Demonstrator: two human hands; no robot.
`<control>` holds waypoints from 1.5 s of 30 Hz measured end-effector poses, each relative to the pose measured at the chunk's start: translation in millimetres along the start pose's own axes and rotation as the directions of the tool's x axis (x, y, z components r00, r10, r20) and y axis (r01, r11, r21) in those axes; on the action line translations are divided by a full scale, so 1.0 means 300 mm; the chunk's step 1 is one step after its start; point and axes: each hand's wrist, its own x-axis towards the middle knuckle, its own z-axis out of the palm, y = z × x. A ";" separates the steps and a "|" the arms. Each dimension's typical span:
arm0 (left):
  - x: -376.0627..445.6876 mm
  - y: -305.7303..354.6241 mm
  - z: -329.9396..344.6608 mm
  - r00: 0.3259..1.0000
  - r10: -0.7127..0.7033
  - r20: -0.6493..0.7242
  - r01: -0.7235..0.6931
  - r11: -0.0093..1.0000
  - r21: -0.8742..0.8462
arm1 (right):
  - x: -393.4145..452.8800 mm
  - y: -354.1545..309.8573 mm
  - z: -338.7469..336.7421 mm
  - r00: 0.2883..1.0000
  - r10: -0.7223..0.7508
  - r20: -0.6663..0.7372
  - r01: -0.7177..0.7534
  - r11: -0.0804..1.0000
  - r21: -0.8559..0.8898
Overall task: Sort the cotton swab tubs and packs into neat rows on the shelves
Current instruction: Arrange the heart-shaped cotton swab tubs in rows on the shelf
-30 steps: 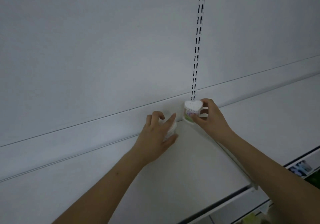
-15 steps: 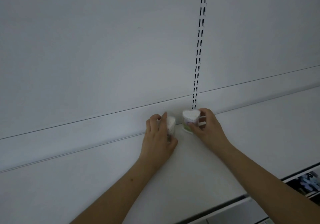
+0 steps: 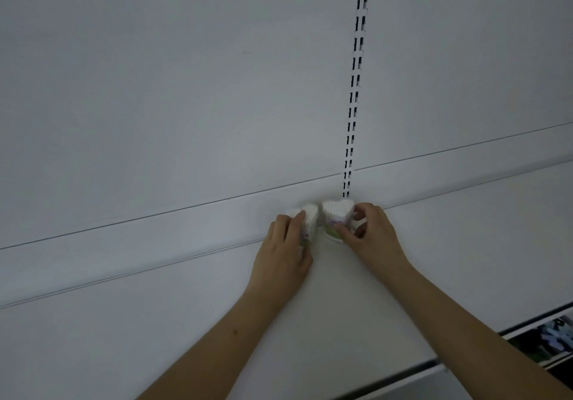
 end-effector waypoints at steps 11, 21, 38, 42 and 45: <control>-0.023 -0.016 -0.065 0.970 -0.104 0.222 0.142 0.976 -0.163 | 0.012 -0.056 -0.042 0.999 0.027 -0.046 -0.030 0.996 -0.084; -0.327 -0.167 -0.506 0.924 -0.376 -0.076 0.366 0.923 -0.114 | -0.102 -0.780 0.246 0.831 -0.550 0.086 0.508 0.813 0.285; -1.306 -0.691 -1.316 0.359 -0.762 -0.538 0.817 0.535 -0.213 | -0.742 -1.872 1.194 0.388 -0.876 0.289 0.517 0.466 0.718; -1.459 -0.853 -1.479 0.325 -0.770 -0.549 0.831 0.509 -0.224 | -0.819 -2.095 1.376 0.378 -0.882 0.281 0.540 0.457 0.707; -1.527 -0.950 -1.580 0.300 -0.784 -0.543 0.841 0.486 -0.238 | -0.849 -2.198 1.485 0.415 -0.856 0.309 0.514 0.501 0.696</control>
